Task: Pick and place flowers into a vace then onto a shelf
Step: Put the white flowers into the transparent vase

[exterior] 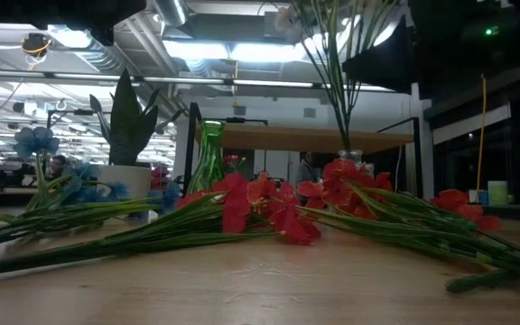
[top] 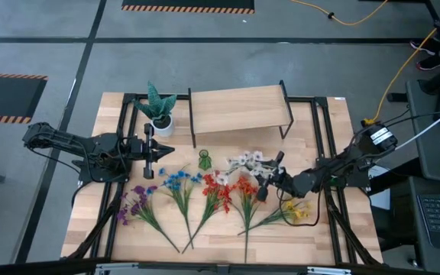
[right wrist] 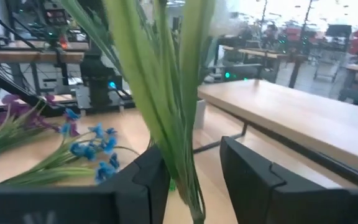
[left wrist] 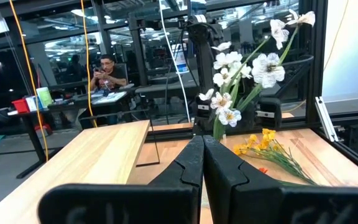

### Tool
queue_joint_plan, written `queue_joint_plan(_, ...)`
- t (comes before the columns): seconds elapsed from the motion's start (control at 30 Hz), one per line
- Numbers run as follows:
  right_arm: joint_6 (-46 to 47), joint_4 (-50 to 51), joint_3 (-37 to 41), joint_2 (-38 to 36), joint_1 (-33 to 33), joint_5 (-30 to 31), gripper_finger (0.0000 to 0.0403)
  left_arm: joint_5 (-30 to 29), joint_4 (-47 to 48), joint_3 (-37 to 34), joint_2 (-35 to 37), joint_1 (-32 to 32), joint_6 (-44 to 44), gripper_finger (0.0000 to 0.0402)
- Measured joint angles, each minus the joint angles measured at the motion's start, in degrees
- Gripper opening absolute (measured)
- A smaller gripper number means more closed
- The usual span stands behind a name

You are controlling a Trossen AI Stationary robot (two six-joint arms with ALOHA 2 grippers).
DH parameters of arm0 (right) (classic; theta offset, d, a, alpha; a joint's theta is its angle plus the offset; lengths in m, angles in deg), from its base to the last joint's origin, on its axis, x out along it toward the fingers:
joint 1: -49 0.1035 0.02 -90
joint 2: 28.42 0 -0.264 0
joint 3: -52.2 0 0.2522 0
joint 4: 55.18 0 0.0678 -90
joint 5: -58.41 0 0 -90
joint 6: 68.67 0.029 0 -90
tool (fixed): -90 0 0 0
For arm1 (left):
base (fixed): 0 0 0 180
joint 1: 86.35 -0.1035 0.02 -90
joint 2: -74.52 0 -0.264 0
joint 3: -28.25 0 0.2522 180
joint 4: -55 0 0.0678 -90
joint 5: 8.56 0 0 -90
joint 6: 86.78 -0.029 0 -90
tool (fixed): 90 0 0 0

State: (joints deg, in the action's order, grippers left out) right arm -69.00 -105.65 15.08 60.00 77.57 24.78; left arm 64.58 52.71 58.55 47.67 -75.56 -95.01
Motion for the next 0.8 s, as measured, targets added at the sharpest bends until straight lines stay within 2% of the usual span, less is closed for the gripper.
queue_joint_plan(0.3, 6.10, 9.86, 0.02, -5.09, 3.41, 0.05, 0.0142, 0.00, 0.00, 0.00, -0.02, 0.00, 0.00, 0.0006)
queue_joint_plan(0.8, 2.96, 15.00, 0.02, -6.15, 7.48, 0.14, 0.0143, 0.00, 0.00, 0.00, -0.02, 0.00, -0.02, 0.0006)
